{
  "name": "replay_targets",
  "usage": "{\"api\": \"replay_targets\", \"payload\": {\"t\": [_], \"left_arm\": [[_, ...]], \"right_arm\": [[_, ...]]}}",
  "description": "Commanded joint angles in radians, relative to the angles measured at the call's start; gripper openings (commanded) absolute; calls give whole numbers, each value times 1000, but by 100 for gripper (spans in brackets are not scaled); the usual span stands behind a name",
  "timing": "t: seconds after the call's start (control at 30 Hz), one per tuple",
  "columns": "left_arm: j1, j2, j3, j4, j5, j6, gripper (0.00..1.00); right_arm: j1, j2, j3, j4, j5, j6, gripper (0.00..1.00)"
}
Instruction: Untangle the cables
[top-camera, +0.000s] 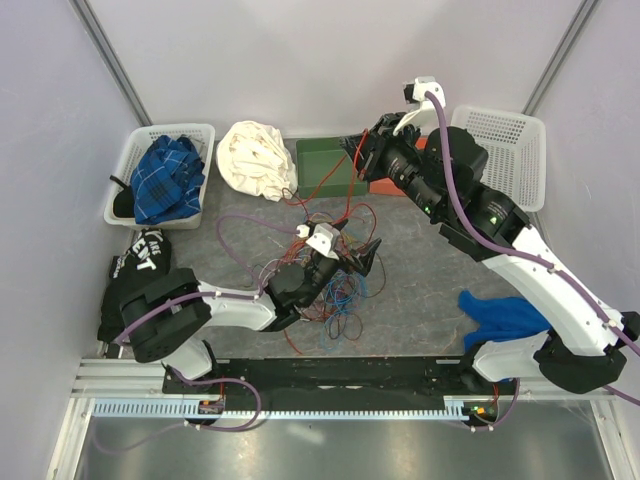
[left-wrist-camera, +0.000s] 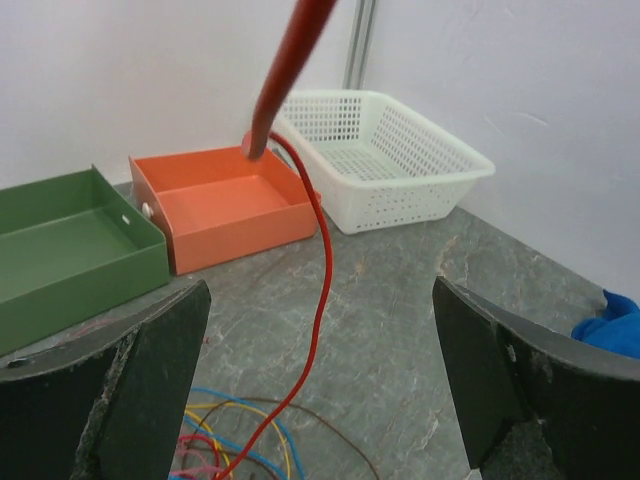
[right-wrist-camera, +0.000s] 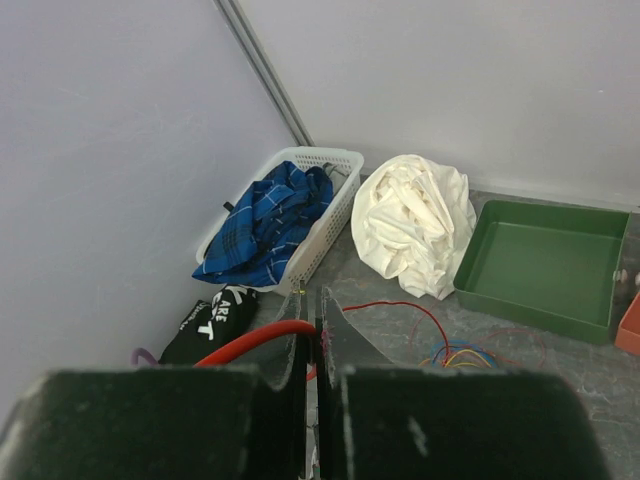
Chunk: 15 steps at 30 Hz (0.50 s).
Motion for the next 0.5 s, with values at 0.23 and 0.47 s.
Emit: {"api": "replay_targets", "payload": {"t": [0.23, 0.47], "left_arm": [[-1, -83, 20, 334, -59, 112, 100], [-1, -225, -19, 233, -85, 160, 100]], "right_arm": [[-5, 200, 554, -116, 61, -87, 0], [-5, 251, 731, -116, 90, -104, 0]]}}
